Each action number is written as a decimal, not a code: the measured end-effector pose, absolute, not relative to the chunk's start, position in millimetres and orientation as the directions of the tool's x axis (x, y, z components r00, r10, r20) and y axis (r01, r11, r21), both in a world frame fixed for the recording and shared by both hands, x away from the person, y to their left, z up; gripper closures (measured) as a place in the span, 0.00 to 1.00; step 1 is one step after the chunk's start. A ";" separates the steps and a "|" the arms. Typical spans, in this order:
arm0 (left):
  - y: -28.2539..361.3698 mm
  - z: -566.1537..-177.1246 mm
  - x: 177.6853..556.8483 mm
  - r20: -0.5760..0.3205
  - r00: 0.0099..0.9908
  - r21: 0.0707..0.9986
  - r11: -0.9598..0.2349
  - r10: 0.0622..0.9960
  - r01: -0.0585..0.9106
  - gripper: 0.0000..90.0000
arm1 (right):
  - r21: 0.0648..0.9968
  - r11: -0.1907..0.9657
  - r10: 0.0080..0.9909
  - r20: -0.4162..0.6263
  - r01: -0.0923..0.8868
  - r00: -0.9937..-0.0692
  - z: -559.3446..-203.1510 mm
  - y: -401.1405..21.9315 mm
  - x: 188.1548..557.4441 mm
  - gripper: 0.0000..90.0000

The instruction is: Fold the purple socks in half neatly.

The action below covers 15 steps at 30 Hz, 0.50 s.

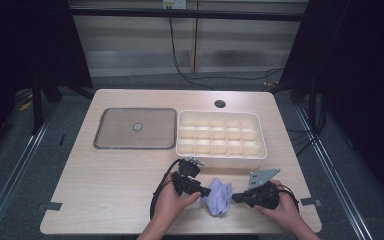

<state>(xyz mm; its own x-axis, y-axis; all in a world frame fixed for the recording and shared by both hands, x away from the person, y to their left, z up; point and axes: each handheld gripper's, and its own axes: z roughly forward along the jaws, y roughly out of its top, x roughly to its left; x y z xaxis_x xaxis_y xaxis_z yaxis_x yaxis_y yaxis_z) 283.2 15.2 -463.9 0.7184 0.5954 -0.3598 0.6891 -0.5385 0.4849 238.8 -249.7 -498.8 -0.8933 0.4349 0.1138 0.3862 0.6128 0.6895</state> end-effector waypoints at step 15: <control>12.8 -475.1 280.7 -0.395 0.703 0.440 -0.550 0.592 0.710 0.67 | 0.690 0.612 0.436 0.112 0.385 -0.893 -498.8 -249.6 238.6 1.00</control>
